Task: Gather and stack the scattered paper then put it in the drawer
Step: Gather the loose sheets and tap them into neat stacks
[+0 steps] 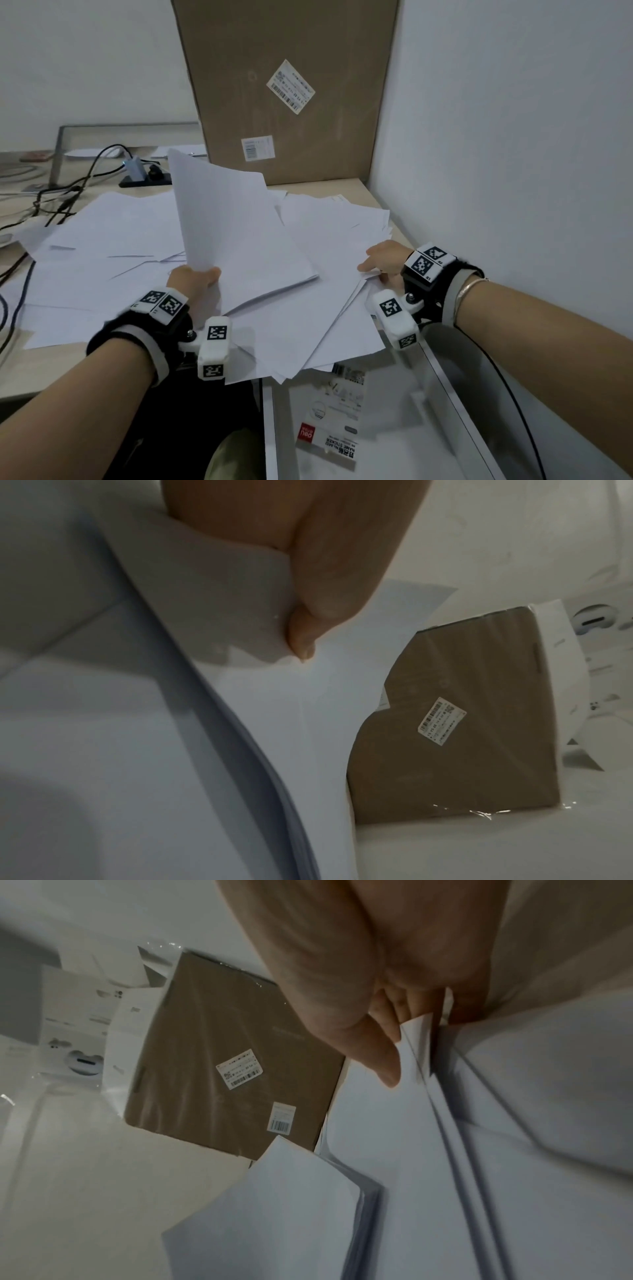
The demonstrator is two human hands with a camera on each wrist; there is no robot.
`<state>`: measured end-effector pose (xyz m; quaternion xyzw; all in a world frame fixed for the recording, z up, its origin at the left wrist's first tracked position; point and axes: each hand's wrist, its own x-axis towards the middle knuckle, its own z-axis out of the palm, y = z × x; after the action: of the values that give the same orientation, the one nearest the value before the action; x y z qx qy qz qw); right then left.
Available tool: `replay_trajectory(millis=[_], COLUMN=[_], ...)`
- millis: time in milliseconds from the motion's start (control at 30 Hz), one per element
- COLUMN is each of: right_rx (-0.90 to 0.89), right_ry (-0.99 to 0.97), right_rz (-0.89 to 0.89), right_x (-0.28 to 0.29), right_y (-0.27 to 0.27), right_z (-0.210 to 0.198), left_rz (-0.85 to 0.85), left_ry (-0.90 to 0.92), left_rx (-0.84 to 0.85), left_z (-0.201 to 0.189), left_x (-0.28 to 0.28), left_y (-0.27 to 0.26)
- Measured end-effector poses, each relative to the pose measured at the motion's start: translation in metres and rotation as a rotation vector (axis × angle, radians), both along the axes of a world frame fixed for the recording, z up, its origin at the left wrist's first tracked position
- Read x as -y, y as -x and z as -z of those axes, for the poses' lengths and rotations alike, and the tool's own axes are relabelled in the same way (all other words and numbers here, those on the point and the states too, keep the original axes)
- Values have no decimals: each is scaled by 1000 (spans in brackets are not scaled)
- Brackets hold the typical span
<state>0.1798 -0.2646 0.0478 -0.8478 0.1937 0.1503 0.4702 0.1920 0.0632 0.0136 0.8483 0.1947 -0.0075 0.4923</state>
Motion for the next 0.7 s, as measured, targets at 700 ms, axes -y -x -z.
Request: replay_trajectory(millis=[700], right_rx=[-23], right_ry=[-61], right_rz=[52], right_x=[-11], right_y=[-41], right_z=[-21], left_rz=[22], left_ry=[171], left_rx=[5], left_z=[20], left_x=[-2], left_y=[-12])
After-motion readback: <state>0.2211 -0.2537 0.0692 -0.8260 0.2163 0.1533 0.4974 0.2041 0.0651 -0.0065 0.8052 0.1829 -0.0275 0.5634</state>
